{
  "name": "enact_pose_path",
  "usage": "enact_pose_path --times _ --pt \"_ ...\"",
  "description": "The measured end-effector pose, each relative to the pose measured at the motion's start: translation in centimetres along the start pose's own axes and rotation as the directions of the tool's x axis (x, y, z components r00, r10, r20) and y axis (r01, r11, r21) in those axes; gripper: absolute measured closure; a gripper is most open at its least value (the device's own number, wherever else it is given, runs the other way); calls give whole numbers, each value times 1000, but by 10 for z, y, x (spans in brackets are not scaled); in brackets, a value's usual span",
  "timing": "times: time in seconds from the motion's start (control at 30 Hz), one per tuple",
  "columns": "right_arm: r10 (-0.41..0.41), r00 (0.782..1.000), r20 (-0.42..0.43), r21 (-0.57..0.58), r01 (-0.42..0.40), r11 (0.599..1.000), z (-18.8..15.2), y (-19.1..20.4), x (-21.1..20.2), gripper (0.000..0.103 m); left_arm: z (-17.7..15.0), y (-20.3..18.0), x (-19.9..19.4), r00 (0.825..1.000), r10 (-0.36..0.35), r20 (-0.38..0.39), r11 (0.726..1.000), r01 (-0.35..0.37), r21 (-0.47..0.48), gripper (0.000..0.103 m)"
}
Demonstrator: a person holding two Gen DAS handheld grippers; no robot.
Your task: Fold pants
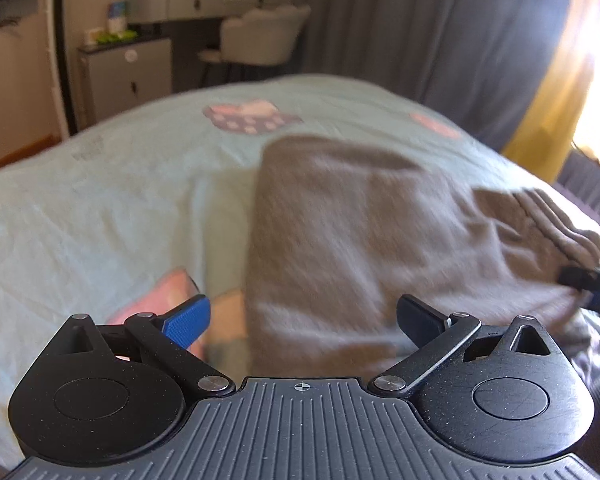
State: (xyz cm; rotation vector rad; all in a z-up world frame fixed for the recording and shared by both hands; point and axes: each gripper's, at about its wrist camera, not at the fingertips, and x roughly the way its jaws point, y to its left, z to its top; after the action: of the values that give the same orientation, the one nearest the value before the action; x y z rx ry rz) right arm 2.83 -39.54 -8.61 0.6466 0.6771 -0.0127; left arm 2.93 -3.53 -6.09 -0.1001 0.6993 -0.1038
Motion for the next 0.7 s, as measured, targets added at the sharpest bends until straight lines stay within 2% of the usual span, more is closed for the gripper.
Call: enact_pose_path --times 0.07,0.13,0.17,0.2,0.23,0.33,0.37,0.4,0.5,0.57,0.6,0.67,0.7 --pt "-45 999 -32 -22 44 999 2 0 2 76 7 6 4 1000 14 0 1000 -14 -15 0" --pt "-98 986 -139 -17 96 995 3 -9 18 69 14 12 10 1000 10 -23 1000 -11 -19 0" --pt "-65 984 -168 7 67 998 5 -14 19 61 18 15 14 999 2 -34 1000 -2 -21 0" --pt "-19 984 -175 20 23 1000 10 -17 15 47 21 18 17 999 -14 -45 1000 13 -23 0" --pt "33 984 -178 15 -31 999 16 -18 8 43 23 20 21 998 -32 -61 999 30 -28 0" --pt "163 967 -198 33 -160 987 32 -32 -4 41 32 28 41 987 -106 -124 992 97 -75 0" --pt "181 962 -206 38 -177 984 37 -38 -6 34 33 29 46 982 -129 -139 989 117 -93 0" --pt "169 966 -194 29 -167 986 42 -42 -9 27 35 30 52 978 -146 -148 986 131 -104 0" --pt "148 975 -164 -26 -154 988 62 -55 -18 24 40 34 67 970 -182 -159 979 164 -124 0" --pt "148 977 -156 -36 -156 987 75 -59 -13 20 42 39 81 950 -247 -188 962 217 -168 0" --pt "170 970 -171 -31 -178 983 81 -62 -6 20 42 41 87 936 -287 -202 948 249 -196 0" --pt "215 948 -234 -5 -223 975 90 -68 16 20 43 43 100 905 -358 -230 921 302 -246 0" --pt "234 934 -272 9 -240 971 94 -72 31 20 43 44 105 896 -373 -240 916 314 -251 0"
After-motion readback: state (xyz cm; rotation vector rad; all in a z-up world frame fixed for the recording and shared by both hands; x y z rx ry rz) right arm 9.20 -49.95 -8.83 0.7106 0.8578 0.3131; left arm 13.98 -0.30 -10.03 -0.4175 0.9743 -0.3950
